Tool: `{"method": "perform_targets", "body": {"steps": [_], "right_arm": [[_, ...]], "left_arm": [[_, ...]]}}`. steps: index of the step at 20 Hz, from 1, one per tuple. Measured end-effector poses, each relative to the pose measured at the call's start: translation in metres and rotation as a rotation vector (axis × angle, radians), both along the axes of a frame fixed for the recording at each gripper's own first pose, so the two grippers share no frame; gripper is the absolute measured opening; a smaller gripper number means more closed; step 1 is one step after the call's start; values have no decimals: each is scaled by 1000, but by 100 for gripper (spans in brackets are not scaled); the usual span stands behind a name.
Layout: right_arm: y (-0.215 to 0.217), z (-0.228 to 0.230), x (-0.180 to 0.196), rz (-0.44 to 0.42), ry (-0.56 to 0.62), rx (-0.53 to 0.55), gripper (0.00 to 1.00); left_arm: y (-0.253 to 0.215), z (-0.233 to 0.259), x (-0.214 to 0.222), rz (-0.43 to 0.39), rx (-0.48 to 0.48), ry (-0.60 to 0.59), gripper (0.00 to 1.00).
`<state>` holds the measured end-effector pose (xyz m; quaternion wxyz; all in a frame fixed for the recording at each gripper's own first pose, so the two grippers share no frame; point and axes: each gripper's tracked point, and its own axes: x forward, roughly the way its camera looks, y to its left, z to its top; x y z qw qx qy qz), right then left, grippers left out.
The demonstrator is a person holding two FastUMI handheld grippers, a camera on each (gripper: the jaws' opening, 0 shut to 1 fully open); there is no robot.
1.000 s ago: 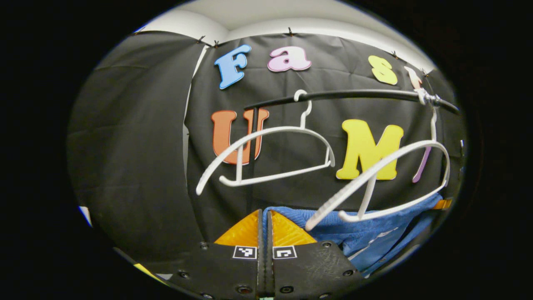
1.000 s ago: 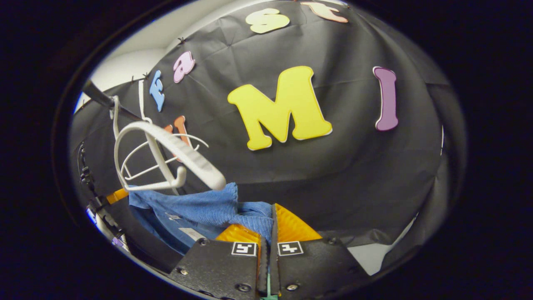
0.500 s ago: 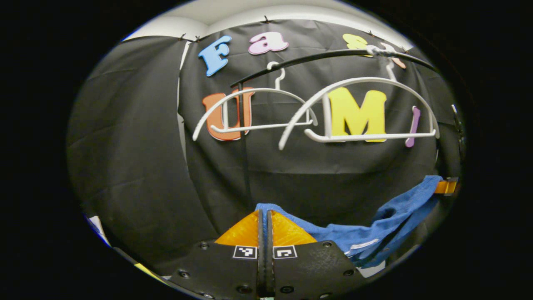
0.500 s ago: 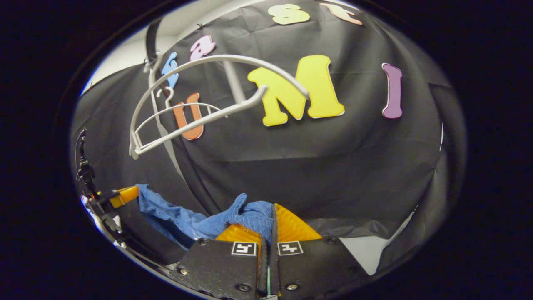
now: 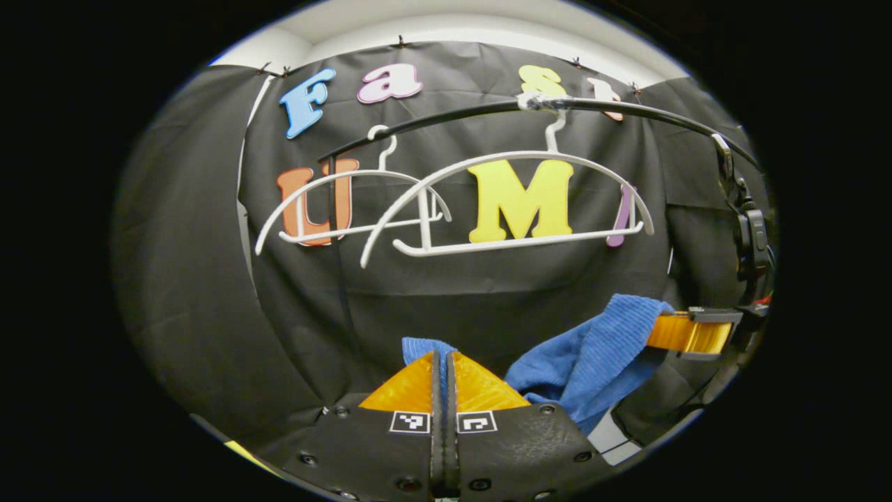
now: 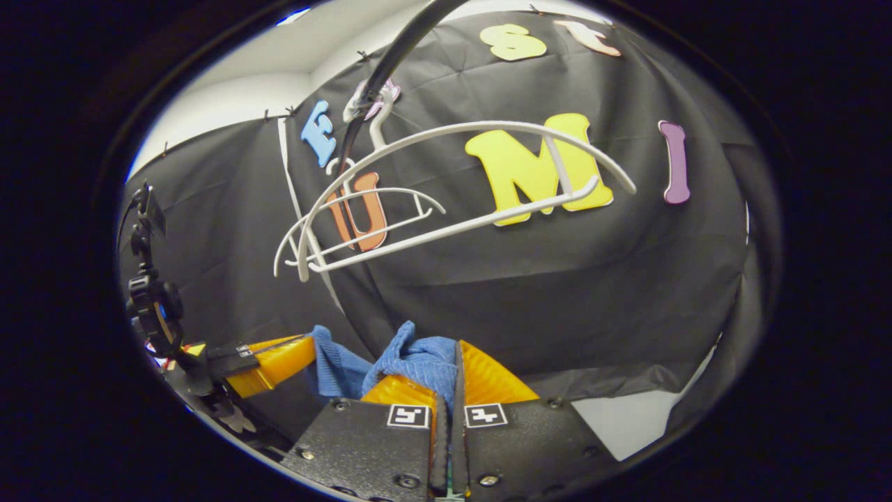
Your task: Grasp the clothes on the hanger with both hands and then place them into the laundry hamper below.
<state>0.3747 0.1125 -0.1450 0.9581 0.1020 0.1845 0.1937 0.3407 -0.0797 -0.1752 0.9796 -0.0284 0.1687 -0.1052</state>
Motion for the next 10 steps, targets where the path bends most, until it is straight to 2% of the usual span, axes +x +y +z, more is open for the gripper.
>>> {"method": "perform_targets", "body": {"steps": [5,10], "right_arm": [[15,-61,-28,25,67,-45,6],[8,-134,-32,9,192,-88,6]], "left_arm": [[-23,-46,-23,-53,-51,58,0],[-36,-112,-46,-80,-83,143,0]]}}
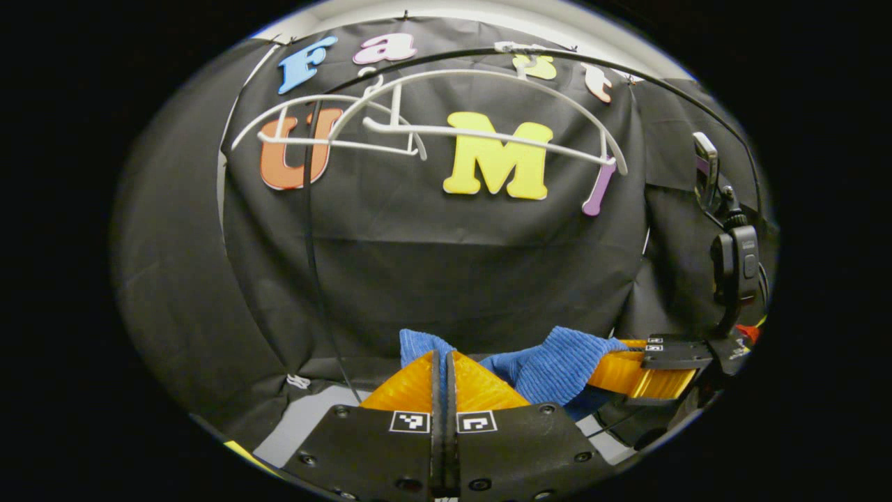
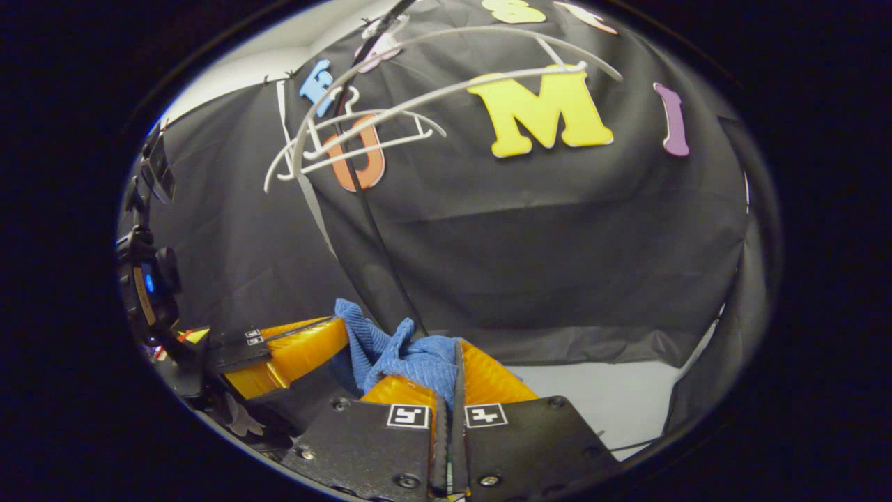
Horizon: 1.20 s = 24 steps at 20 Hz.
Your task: Grasp the clothes on the hanger with both hands and then place them into the laundry hamper below.
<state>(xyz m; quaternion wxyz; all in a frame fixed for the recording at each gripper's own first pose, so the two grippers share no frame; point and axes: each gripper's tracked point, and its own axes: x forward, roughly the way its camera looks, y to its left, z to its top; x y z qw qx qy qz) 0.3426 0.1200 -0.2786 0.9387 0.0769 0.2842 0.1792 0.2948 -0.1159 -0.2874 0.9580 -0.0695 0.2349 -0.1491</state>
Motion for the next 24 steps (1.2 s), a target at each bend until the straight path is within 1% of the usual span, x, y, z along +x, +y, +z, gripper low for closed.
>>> {"method": "perform_targets", "body": {"steps": [3,5,7,11,12,13,14,15,17,18,19,21,22,23,24], "right_arm": [[-12,-47,-7,-13,90,-6,6],[-13,-77,-13,-14,145,-15,6],[-12,-110,-20,-2,212,-51,6],[-9,-155,-36,21,296,-113,6],[-9,-170,-40,29,326,-130,6],[-13,-189,-46,32,356,-146,6],[-16,-204,-48,31,385,-159,7],[-15,-214,-50,23,408,-168,7],[-19,-225,-54,-5,431,-179,8],[-21,-229,-52,-16,434,-186,9],[-23,-230,-51,-27,432,-194,9],[-28,-225,-50,-41,415,-212,11],[-31,-220,-46,-47,389,-214,16],[-34,-214,-43,-52,360,-220,31],[-38,-205,-39,-62,324,-232,46]], "left_arm": [[-4,-41,-11,22,-51,76,0],[-7,-72,-21,39,-68,131,0],[-6,-106,-31,48,-57,194,0],[-17,-161,-52,55,-76,311,0],[-18,-172,-56,52,-71,332,4],[-19,-180,-61,48,-66,354,0],[-20,-187,-66,43,-57,372,4],[-23,-193,-69,39,-47,390,0],[-21,-201,-76,44,-22,424,0],[-17,-200,-80,50,-10,439,5],[-17,-207,-82,51,-2,450,0],[-12,-212,-83,57,17,460,0],[-8,-216,-82,66,29,460,0],[-6,-218,-81,70,31,463,0],[-5,-221,-79,78,33,462,25]]}}
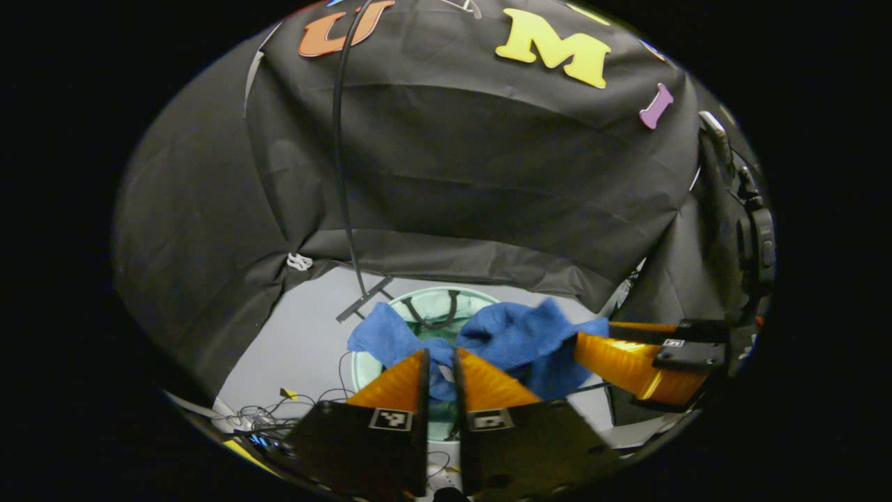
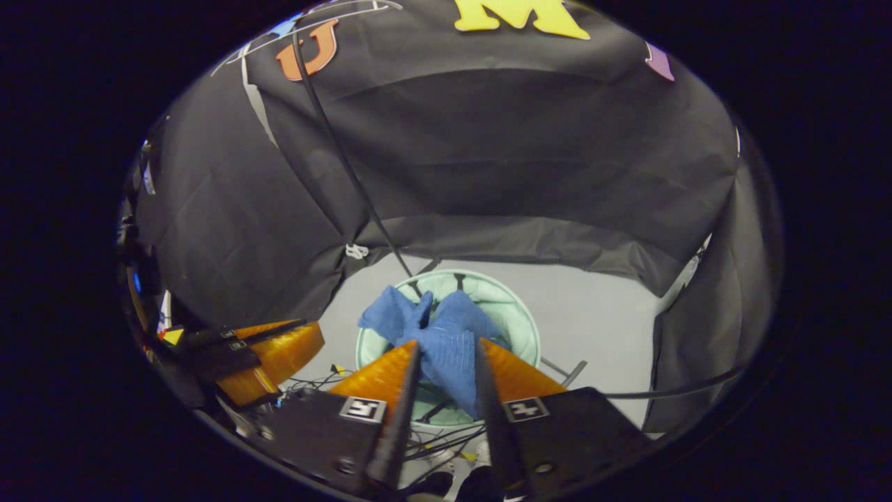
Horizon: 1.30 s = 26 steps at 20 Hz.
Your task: Grasp the clothes on the hanger with both hands and then place them into the laundry hamper below.
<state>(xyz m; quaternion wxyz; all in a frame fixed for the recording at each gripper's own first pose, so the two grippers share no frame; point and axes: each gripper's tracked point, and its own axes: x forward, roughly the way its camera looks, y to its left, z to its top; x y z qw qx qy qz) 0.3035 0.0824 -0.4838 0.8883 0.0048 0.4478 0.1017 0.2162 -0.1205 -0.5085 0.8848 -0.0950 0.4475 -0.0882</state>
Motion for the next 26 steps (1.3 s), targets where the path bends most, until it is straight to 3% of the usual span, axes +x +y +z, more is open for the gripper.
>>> {"method": "perform_targets", "body": {"steps": [2,3,8,10,13,18,21,25,26], "right_arm": [[-4,13,-2,11,-51,-26,75],[-7,19,-5,17,-72,-41,76],[-19,51,-23,11,-149,-67,79],[-23,71,-31,-11,-178,-62,82],[-29,114,-45,-40,-262,-55,80],[-42,215,-77,-36,-468,-77,81],[-60,291,-111,-56,-592,-67,100],[-93,373,-168,-53,-724,3,99],[-101,391,-183,-44,-752,35,100]], "left_arm": [[13,-3,1,24,42,-10,75],[24,3,-8,32,65,-12,100],[41,19,-22,38,98,-36,97],[47,42,-24,35,117,-87,97],[61,85,-32,29,134,-184,97],[88,194,-48,45,165,-383,97],[92,258,-61,66,154,-491,96],[82,352,-89,120,204,-669,97],[77,374,-100,135,206,-705,92]]}}
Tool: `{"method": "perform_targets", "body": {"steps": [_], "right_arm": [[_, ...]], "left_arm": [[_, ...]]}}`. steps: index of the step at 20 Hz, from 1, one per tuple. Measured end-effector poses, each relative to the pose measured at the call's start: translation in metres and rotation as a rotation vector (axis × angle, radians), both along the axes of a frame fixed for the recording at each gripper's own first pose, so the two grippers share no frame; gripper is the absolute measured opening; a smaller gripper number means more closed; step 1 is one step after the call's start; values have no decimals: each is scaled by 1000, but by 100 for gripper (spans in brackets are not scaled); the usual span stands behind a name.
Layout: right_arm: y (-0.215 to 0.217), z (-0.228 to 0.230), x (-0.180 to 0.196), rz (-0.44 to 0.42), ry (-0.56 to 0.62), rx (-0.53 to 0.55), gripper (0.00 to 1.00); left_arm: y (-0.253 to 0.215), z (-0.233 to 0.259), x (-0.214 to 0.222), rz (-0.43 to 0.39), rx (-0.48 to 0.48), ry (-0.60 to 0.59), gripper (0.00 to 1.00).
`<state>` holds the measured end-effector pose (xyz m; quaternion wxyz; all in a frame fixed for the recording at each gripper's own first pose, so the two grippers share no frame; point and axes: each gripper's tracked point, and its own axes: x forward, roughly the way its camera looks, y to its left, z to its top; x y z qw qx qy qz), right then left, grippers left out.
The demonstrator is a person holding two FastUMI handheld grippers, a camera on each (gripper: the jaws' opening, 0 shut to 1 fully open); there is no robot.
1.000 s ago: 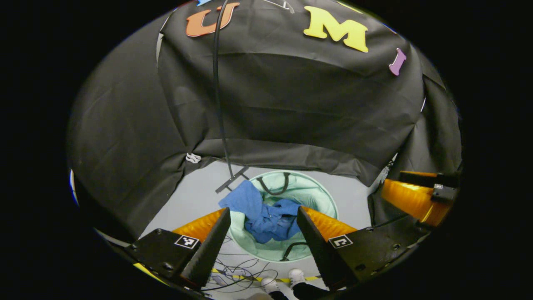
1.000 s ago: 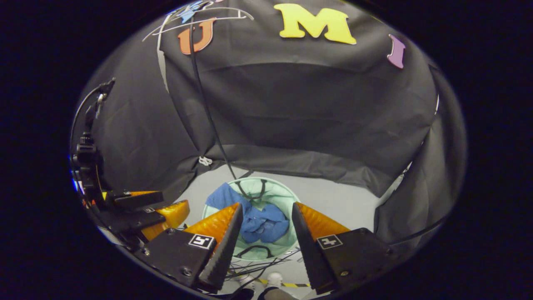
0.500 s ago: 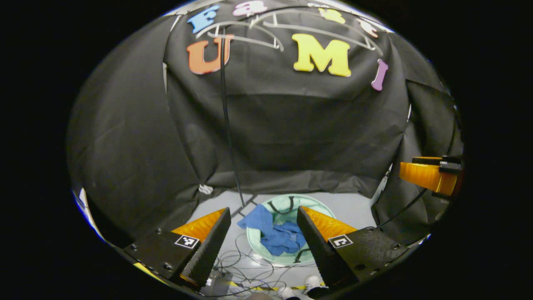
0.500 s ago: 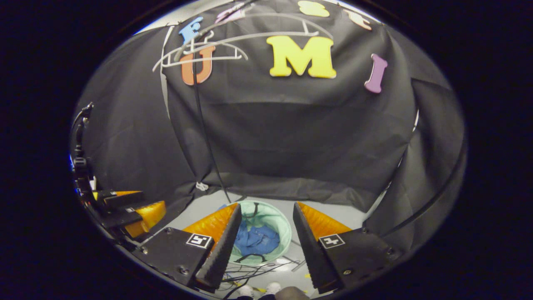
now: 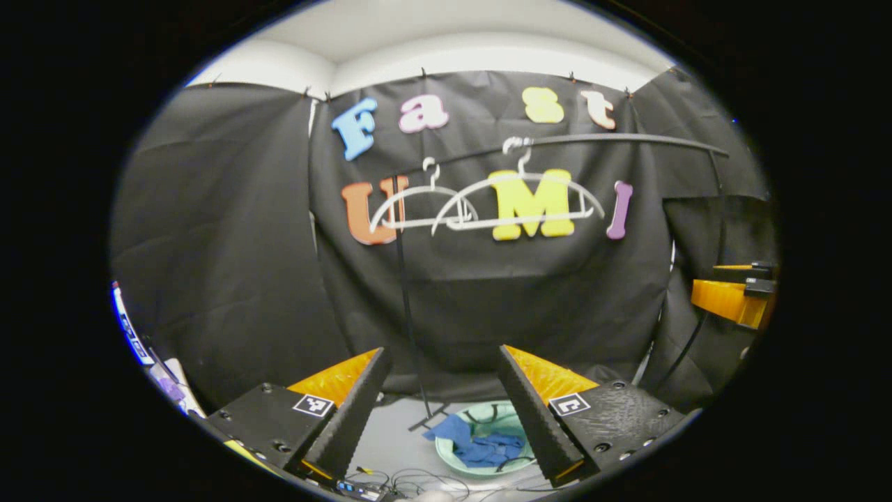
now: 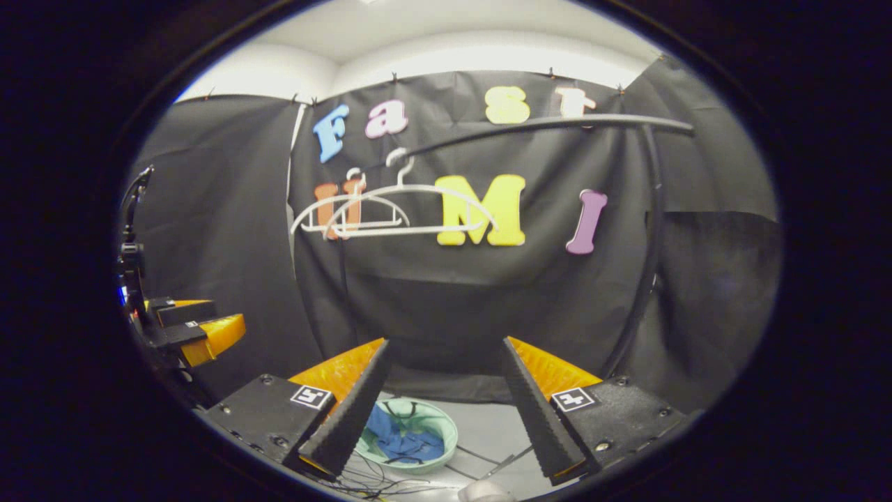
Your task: Grasp the clothes on the hanger with both hands and then place them into the laundry hamper below.
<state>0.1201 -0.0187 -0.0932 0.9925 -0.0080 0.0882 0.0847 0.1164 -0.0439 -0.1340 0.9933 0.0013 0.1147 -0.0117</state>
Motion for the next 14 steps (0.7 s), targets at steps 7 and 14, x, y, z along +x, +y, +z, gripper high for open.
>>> {"method": "perform_targets", "body": {"steps": [7,14], "right_arm": [[-55,68,-74,76,-121,71,100],[-64,79,-116,1,-147,101,100]], "left_arm": [[-15,79,-100,126,14,-68,96],[-3,101,-148,127,28,-65,98]]}}
